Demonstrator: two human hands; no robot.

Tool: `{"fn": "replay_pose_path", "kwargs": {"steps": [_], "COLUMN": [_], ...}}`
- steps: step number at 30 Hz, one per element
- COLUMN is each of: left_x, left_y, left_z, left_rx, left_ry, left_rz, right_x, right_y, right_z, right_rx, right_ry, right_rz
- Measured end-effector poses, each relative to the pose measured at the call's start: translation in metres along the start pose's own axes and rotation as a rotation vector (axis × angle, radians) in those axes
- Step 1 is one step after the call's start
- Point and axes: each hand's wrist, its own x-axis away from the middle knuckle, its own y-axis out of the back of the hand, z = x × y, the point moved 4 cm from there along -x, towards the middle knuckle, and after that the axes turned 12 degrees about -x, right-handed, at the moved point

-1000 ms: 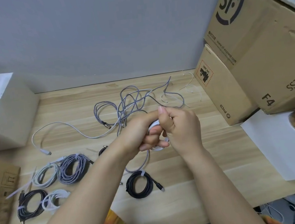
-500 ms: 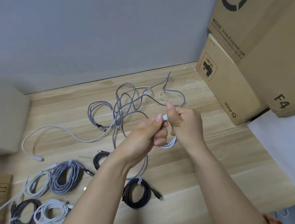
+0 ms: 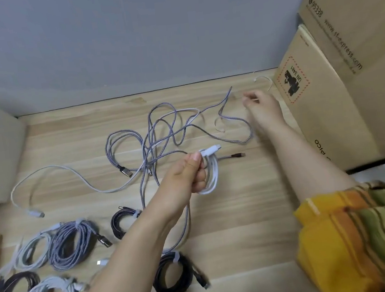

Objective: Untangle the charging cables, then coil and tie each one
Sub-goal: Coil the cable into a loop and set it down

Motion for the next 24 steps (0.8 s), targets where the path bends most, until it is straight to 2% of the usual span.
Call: {"fn": "replay_pose_path", "kwargs": {"steps": [5,7,10,13,15,17,20,22,24], "left_x": [-0.013,-0.015,-0.016,-0.015,-0.013,-0.007,0.0,0.01,0.021], "left_y": [0.007,0.009,0.01,0.01,0.011,0.014,0.017,0.017,0.015], "left_z": [0.005,0.008,0.01,0.01,0.008,0.006,0.006,0.004,0.0], "left_rx": [-0.03,-0.036,-0.024,-0.01,-0.014,-0.024,-0.017,0.0,0.052], "left_ry": [0.059,0.076,0.092,0.099,0.093,0.079,0.073,0.063,0.056], "left_rz": [-0.072,-0.087,-0.094,-0.105,-0.115,-0.131,-0.149,-0.145,-0.143], "right_x": [-0.035,-0.035,-0.032,-0.028,-0.024,-0.019,-0.013,0.001,0.027], "right_y": [-0.022,-0.027,-0.032,-0.038,-0.035,-0.02,0.006,0.014,0.014], "right_z": [-0.034,-0.042,-0.05,-0.052,-0.046,-0.039,-0.038,-0.03,-0.012], "right_rx": [0.387,0.421,0.442,0.574,0.645,0.552,0.244,-0.099,-0.372], "right_ry": [-0.023,-0.051,-0.044,-0.072,-0.069,-0.086,-0.107,-0.075,-0.038], "right_rz": [0.198,0.229,0.182,0.173,0.091,-0.109,-0.378,-0.412,-0.354]}}
